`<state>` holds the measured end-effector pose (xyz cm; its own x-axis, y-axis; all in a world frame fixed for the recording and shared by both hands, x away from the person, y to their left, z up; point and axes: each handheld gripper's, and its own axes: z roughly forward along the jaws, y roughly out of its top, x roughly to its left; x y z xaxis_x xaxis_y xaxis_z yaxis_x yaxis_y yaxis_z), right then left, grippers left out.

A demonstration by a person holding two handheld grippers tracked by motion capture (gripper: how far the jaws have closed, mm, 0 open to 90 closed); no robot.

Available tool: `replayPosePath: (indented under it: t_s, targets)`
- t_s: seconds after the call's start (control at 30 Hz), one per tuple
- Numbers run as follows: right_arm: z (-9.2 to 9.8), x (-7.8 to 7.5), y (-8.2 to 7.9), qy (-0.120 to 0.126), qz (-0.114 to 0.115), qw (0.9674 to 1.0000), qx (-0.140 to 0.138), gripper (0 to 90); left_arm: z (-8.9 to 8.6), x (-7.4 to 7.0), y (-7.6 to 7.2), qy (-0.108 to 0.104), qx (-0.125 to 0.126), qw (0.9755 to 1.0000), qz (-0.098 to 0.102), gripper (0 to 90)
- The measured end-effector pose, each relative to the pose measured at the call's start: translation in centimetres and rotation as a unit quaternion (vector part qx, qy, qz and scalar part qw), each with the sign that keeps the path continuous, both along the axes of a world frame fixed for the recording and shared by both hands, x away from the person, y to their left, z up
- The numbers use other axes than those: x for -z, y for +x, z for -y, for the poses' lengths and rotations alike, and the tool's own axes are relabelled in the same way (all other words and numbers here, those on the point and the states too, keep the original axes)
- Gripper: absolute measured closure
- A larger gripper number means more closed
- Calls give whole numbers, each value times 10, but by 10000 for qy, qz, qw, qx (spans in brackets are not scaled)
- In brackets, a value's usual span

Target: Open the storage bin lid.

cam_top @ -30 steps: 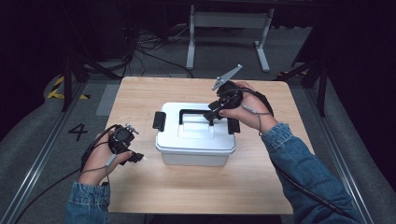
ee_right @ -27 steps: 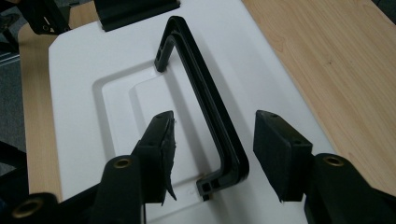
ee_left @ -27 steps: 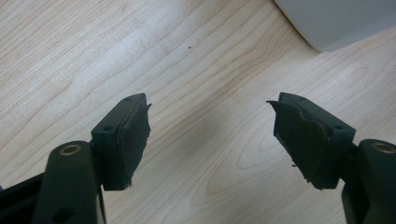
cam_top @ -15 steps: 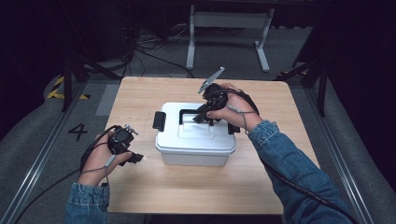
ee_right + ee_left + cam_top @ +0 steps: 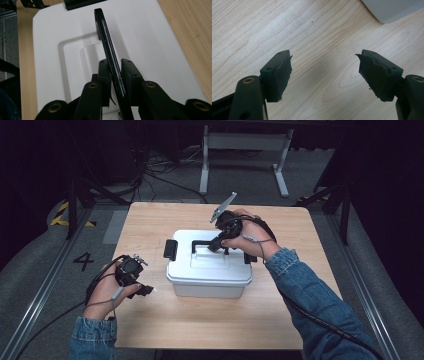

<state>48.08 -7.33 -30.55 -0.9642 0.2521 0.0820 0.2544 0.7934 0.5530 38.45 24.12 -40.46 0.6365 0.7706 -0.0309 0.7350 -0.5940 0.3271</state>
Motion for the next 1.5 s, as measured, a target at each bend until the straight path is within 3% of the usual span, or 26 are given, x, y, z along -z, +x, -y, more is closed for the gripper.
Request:
replayPosePath:
  t_s: [0.27,0.7,1.13,1.5]
  targets:
    - [0,-1,-1,-75,31,9995,-320,812,1,2,1,0,35,10000,-28,269]
    - [-1,-2,1,-125,171,9980,-600,829,1,3,4,-17,49,10000,-57,269]
    - [0,-2,4,-82,95,9977,-659,833,1,3,4,-18,50,10000,-55,269]
    - [-1,-6,5,-65,218,9962,-843,841,1,3,2,-7,50,10000,-57,267]
